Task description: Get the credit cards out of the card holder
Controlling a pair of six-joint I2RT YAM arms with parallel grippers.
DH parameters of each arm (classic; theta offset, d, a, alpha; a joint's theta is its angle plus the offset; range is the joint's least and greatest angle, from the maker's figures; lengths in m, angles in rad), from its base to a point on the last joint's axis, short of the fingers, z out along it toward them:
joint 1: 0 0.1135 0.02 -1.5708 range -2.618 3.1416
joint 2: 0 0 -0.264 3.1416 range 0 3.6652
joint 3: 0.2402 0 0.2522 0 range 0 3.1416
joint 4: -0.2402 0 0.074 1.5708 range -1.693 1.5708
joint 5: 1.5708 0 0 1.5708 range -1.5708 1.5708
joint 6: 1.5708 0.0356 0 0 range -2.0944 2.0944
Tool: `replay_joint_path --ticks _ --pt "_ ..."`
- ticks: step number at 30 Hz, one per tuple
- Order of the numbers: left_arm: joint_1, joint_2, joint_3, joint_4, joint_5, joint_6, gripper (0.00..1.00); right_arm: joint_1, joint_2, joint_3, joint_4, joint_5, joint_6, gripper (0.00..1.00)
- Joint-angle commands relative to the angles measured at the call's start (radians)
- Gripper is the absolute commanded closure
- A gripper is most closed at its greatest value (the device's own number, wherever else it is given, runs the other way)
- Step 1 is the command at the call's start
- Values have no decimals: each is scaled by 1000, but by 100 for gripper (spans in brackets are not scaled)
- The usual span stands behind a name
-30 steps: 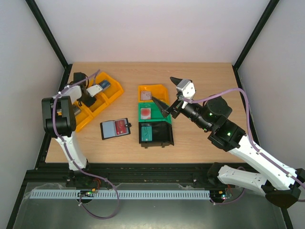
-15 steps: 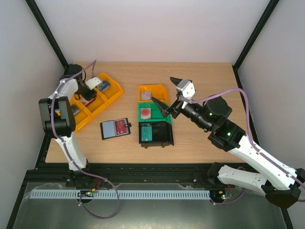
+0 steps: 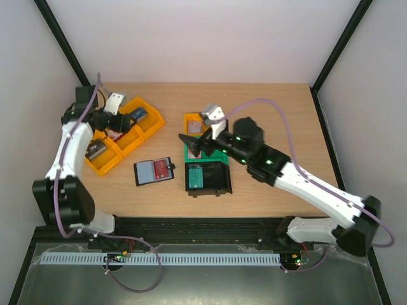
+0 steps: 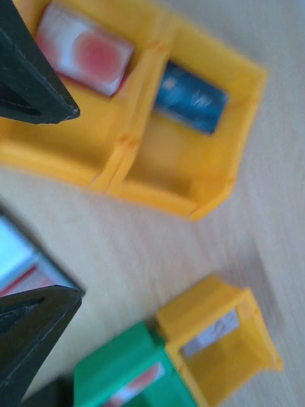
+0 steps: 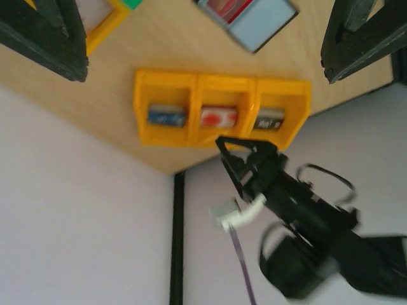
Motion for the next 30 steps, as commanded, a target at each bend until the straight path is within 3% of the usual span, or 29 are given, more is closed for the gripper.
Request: replay_joint_path --ticks 1,5,8,11,18,24,30 --pt "-5 -203 -229 42 72 -410 28 3 170 59 27 -101 211 5" --pt "-6 -340 -426 96 39 -641 27 36 360 170 -64 -51 284 13" --pt "-6 -378 -604 160 53 -781 23 76 510 291 -203 57 305 18" --pt "-7 -418 -735 264 41 -882 19 98 685 426 -334 66 339 22" --pt "-13 -404 -872 408 -15 -944 12 100 912 563 -451 31 427 34" --pt "-13 -364 -957 534 -12 -1005 9 101 1042 662 -558 11 407 35" --pt "-13 -367 -946 548 -6 -990 10 100 1072 682 -561 -37 387 35"
